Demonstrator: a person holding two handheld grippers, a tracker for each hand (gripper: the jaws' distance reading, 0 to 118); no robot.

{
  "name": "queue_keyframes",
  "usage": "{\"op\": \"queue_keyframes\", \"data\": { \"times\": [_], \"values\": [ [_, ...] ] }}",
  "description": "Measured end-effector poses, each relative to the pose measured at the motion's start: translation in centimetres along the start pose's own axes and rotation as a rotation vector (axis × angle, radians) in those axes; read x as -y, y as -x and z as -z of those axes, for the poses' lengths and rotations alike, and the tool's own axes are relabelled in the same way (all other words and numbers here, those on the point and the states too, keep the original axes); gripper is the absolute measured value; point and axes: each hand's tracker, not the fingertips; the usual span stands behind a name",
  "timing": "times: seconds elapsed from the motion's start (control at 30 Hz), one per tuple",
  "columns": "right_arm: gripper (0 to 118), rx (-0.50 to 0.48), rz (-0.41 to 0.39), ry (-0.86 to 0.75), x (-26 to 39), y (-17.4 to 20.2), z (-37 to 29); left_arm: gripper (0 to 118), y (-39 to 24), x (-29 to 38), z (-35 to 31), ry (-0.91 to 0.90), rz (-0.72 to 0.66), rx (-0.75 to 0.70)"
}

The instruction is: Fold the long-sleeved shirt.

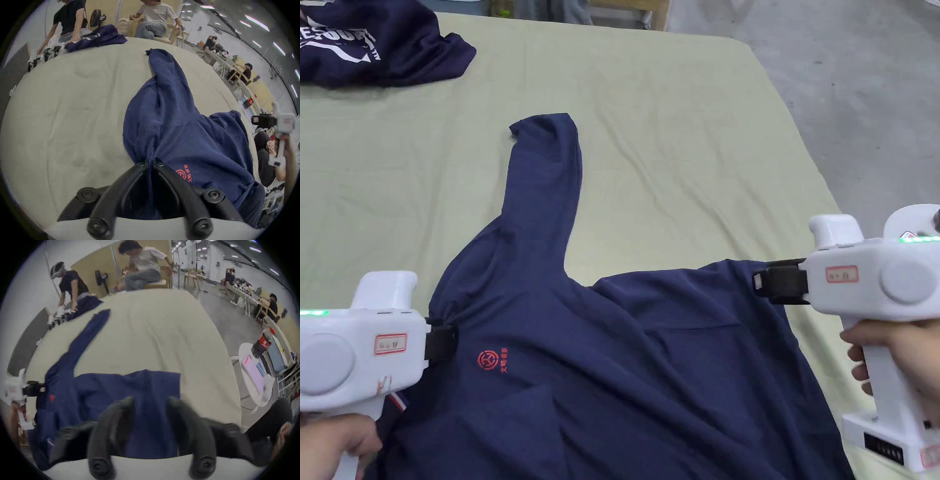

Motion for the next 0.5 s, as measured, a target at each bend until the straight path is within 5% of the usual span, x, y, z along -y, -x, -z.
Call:
{"op": "queue_keyframes", "data": {
  "times": [0.13,0.23,0.33,0.37,0.4,0.5],
  "values": [
    [85,0.002,0.002,0.065,-1.8,-0.3,4.9,2,0.2,0.0,-0.2,-0.002,-0.015,0.013],
    [85,0.03,0.074,0.155,-1.7,-0.6,8.2,2,0.6,0.0,0.0,0.004,-0.036,0.028],
    [78,0.056,0.026,0.125,-1.9,0.3,7.8,2,1.4,-0.2,0.0,0.015,-0.091,0.057],
    [50,0.052,0.027,0.109,-2.0,0.4,7.1,2,2.0,-0.3,0.0,0.012,-0.107,0.072],
    [7,0.102,-0.006,0.071,-1.9,0.9,5.9,2,2.2,-0.4,-0.3,0.006,-0.112,0.08],
    [5,0.077,-0.026,0.082,-2.1,1.1,4.0,2,1.8,-0.7,-1.5,0.002,-0.11,0.076]
  ]
}}
